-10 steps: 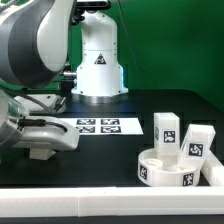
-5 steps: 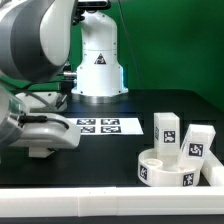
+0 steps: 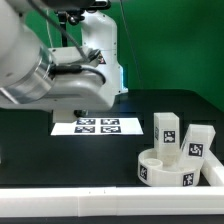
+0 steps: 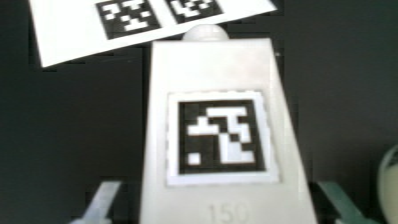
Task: Assemble stool
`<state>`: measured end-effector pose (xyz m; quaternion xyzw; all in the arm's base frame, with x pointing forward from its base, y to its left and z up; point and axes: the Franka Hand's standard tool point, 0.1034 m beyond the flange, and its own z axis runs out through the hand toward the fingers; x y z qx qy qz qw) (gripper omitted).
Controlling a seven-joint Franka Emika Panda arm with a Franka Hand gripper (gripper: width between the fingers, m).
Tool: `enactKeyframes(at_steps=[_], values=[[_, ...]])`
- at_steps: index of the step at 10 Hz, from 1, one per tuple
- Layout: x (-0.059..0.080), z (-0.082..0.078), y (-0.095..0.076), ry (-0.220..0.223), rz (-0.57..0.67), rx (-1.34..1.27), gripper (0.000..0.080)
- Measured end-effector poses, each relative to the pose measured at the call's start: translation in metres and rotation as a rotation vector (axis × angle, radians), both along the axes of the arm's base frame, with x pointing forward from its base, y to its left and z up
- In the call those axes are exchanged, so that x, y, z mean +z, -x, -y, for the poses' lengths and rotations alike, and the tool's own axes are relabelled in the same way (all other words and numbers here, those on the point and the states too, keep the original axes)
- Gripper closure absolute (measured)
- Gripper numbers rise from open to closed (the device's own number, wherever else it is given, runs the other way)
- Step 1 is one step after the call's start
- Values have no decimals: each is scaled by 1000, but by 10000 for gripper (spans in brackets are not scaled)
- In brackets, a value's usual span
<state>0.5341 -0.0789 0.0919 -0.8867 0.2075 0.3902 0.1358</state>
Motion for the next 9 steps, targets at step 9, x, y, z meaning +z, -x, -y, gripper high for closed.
enactKeyframes(at_steps=[9], values=[[-2, -11, -47, 209, 454, -35, 462]])
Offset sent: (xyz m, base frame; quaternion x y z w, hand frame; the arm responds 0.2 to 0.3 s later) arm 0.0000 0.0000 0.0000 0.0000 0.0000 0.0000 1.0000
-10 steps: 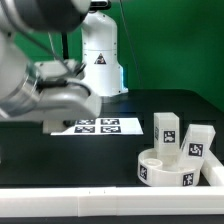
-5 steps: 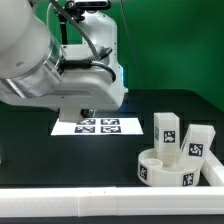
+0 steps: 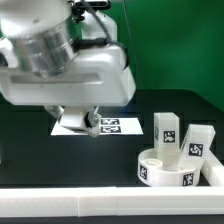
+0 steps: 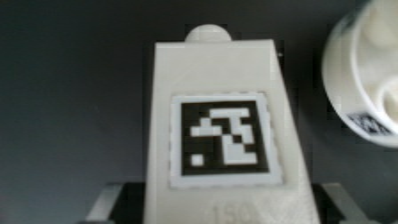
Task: Assemble stool
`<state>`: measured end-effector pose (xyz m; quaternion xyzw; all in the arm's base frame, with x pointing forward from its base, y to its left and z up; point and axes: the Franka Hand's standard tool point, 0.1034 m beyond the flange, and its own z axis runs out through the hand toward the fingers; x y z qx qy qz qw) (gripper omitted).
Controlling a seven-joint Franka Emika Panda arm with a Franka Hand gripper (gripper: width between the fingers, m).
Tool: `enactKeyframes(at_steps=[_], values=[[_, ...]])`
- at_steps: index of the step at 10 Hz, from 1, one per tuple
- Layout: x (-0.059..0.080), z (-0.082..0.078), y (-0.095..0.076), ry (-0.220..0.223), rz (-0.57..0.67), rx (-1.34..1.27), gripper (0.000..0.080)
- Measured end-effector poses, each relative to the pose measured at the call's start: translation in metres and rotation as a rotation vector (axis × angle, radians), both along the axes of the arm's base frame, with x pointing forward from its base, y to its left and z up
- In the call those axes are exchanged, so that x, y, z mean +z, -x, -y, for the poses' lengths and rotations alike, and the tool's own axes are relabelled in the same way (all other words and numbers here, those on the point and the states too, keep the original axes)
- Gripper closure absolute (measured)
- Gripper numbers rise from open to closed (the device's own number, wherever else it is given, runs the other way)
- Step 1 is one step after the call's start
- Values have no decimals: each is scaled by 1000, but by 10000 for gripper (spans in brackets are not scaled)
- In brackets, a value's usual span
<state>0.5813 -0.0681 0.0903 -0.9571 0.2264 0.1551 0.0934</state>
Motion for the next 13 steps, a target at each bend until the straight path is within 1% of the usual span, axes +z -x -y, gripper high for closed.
enactKeyframes(at_steps=[1, 3, 4, 5, 6, 7, 9, 10, 11, 12, 13], values=[[6, -13, -3, 40, 94, 5, 462], [21, -33, -10, 111, 242, -29, 462], [16, -29, -9, 149, 312, -29, 462], [13, -26, -12, 183, 371, -39, 462], [13, -27, -17, 226, 457, -36, 462], [12, -30, -18, 260, 517, -29, 462], [13, -52, -27, 310, 639, -1, 462], [11, -70, -29, 318, 660, 36, 462], [12, -86, -31, 318, 659, 79, 462], [13, -78, -31, 329, 660, 73, 462], [12, -74, -31, 331, 658, 67, 462]])
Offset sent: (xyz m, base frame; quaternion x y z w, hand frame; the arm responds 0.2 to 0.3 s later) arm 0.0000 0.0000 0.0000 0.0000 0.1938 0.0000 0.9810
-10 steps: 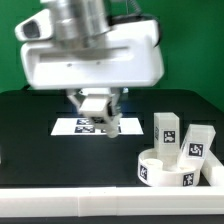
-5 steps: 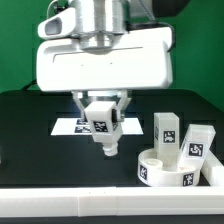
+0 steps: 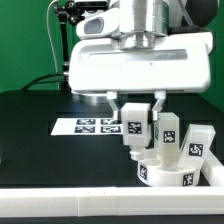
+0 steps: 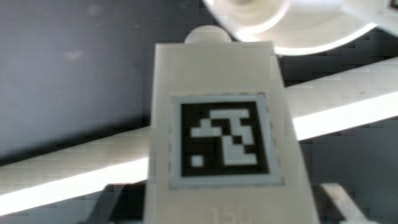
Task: Assemble stool
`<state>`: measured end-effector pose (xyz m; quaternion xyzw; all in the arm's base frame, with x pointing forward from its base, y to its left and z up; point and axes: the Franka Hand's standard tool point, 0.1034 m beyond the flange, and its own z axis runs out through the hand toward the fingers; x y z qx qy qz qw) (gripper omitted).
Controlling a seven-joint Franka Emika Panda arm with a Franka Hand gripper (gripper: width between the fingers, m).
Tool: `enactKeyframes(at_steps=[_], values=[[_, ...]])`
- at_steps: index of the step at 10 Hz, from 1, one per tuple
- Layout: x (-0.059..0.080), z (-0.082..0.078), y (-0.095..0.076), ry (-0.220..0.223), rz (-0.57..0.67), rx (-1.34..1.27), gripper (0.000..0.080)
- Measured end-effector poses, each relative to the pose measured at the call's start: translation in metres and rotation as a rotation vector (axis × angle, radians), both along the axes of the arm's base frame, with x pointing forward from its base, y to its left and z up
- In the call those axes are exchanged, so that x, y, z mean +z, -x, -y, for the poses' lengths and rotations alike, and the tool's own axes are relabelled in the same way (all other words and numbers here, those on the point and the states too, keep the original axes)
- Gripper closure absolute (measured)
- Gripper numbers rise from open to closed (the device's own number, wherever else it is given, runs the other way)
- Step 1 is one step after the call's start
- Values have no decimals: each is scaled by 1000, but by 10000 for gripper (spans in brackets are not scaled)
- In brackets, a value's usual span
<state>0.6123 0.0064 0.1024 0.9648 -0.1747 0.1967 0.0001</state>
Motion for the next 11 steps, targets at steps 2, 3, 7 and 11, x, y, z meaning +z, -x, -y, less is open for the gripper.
enactKeyframes(at_steps=[2, 3, 7, 11], values=[[2, 0, 0, -1, 1, 1, 462], [2, -3, 1, -4, 2, 0, 462], [-5, -27, 4, -8, -6, 24, 462], [-12, -41, 7, 2, -8, 48, 462]])
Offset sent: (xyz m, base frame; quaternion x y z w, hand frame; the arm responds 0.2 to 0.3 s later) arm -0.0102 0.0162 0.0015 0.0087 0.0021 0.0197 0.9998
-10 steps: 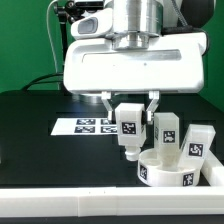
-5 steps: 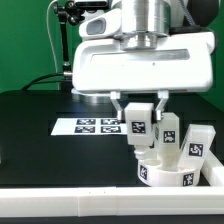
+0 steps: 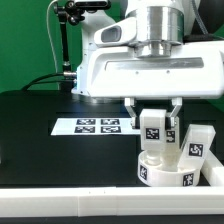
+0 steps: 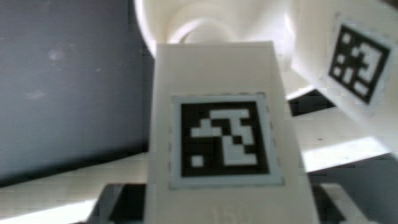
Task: Assemble stool
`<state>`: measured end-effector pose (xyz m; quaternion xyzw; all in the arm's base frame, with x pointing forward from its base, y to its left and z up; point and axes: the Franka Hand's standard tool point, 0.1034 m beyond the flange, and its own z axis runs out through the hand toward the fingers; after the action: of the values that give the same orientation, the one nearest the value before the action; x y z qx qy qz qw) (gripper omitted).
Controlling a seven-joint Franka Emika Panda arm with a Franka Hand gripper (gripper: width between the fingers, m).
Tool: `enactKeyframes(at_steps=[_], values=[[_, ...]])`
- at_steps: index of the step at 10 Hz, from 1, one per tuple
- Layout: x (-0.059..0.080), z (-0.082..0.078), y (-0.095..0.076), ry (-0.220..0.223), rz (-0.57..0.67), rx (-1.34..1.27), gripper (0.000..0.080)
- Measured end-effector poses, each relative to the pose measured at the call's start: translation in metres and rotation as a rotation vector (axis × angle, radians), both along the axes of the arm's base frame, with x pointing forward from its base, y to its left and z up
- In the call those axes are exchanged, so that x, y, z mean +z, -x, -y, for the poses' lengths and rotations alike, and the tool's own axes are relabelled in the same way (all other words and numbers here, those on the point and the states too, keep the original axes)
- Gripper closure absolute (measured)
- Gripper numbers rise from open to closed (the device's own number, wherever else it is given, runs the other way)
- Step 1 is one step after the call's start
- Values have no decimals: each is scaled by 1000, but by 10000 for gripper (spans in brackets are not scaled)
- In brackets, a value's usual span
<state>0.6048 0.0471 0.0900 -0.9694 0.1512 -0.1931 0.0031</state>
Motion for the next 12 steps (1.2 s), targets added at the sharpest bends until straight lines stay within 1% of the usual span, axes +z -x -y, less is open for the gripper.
enactKeyframes(at_steps=[3, 6, 9, 12], values=[[0, -1, -1, 3, 7, 4, 462], [-1, 8, 0, 12, 4, 8, 462], [-2, 7, 1, 12, 0, 9, 462], [-13, 7, 5, 19, -15, 13, 462]])
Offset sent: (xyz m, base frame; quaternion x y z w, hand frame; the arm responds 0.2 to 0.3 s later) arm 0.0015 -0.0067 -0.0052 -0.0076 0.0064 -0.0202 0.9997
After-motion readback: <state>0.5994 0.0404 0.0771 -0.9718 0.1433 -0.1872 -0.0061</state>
